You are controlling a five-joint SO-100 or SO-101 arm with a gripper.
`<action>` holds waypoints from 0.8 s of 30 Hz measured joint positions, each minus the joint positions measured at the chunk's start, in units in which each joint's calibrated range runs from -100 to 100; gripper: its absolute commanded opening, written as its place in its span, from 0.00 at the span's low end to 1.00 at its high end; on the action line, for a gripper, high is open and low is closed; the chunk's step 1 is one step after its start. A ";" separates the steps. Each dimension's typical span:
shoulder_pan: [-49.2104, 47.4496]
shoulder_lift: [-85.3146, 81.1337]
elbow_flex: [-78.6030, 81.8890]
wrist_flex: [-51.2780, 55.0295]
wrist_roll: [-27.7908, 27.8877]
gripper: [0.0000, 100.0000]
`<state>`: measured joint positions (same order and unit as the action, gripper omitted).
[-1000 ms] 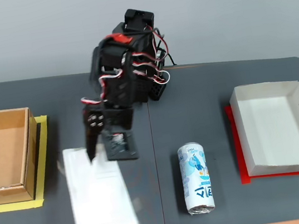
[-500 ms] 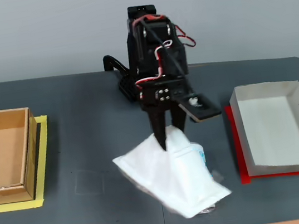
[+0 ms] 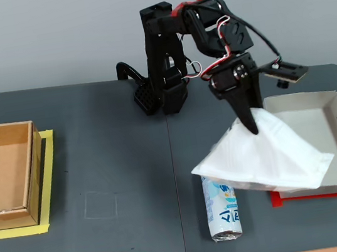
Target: Pick the sandwich and put it in the gray box
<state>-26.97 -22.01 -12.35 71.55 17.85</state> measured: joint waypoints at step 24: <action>-24.10 9.01 0.63 0.00 -3.71 0.04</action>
<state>-51.07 -13.00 -11.72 71.55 14.14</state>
